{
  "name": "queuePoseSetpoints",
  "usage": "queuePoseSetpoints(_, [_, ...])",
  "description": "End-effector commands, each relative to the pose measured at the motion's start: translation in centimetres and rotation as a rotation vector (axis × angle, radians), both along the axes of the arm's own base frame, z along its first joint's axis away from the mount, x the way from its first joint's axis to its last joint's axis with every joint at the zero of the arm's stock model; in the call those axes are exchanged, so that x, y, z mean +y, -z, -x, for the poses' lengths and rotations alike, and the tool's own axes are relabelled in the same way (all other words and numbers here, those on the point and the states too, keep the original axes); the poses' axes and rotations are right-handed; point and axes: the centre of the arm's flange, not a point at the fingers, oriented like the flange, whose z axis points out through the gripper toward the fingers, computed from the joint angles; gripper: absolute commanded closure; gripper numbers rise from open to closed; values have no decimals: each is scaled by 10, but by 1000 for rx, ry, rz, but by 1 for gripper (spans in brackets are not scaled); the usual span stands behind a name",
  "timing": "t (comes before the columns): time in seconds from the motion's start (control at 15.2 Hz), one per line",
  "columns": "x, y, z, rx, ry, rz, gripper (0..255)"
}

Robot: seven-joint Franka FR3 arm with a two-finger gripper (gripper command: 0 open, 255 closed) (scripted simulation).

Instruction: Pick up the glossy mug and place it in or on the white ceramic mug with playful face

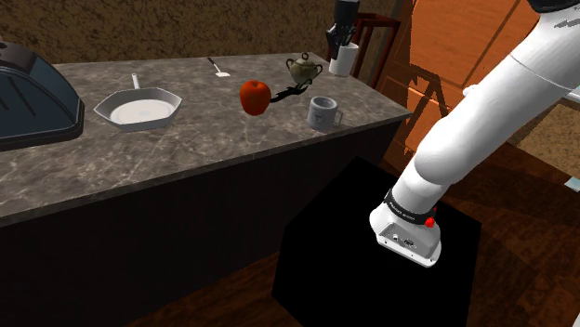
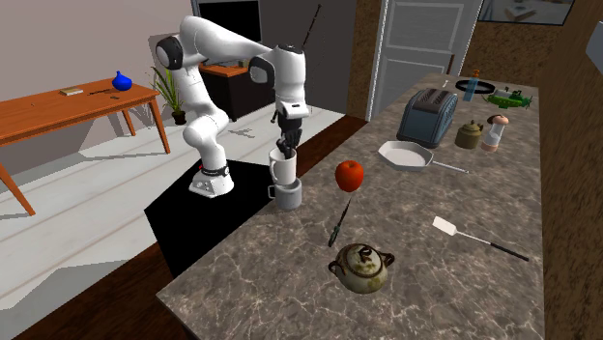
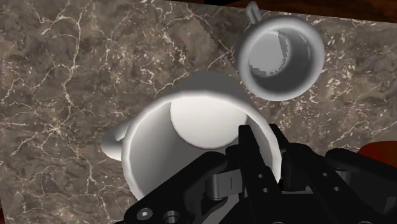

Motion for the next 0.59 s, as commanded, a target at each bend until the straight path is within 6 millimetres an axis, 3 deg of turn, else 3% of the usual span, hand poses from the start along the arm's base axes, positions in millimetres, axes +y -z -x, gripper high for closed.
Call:
queuePoseSetpoints(0.0, [24, -2, 12, 0, 1, 1, 255])
queuePoseSetpoints(0.26, [76, -7, 36, 0, 1, 1, 255])
queuePoseSetpoints(0.53, [76, 14, 36, 0, 1, 1, 255])
